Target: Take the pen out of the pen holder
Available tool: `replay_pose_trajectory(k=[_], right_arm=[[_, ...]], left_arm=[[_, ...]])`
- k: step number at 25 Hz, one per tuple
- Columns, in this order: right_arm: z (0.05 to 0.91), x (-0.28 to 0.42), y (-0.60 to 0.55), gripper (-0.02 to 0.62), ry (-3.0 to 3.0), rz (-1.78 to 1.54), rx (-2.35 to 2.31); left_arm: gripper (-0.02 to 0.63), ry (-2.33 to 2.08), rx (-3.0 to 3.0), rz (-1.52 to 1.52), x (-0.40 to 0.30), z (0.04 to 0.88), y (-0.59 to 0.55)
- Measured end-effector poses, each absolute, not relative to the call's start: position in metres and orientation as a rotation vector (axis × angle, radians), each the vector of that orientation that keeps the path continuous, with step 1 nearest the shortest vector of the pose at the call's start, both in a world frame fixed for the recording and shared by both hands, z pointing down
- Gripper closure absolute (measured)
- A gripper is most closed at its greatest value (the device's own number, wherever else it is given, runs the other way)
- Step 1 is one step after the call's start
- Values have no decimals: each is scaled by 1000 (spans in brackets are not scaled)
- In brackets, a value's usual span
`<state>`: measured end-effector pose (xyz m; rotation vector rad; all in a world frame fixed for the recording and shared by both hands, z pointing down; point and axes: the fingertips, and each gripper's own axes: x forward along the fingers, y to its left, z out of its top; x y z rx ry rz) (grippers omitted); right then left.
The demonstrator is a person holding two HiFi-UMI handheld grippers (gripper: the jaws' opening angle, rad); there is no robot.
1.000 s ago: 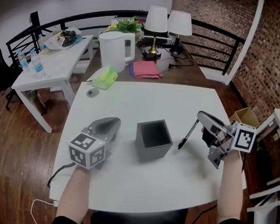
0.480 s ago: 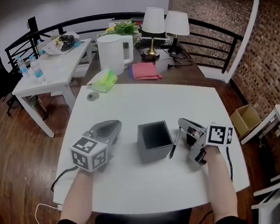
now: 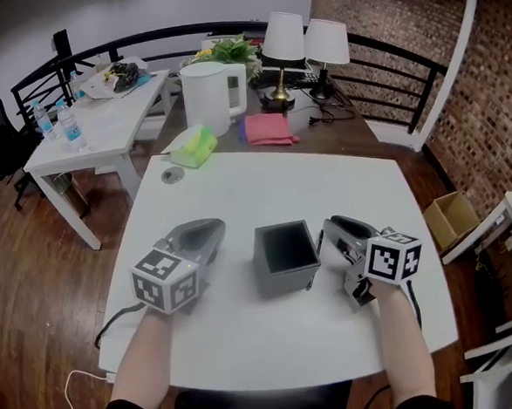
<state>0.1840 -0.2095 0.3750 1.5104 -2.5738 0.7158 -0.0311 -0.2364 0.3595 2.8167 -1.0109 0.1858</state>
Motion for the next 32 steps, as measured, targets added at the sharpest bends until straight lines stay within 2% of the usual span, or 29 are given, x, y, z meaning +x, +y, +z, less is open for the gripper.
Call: replay_pose_trajectory(k=[11,17,22,32], right_arm=[[363,221,-191,473,-2554,537,1592],[351,241,-178,577,-2587,409,1753],[357,233,-171,583,-2485,278,1722],[359,228,-172,583,-2505,291,1671]], left_arm=[[597,-1012,2816,185,-32,359,-236],[597,-1012,2818,184,-32,358,-236],[597,-1012,2820,181,-32,356,-236],[597,-1019,2816,177,-32,357,-235]])
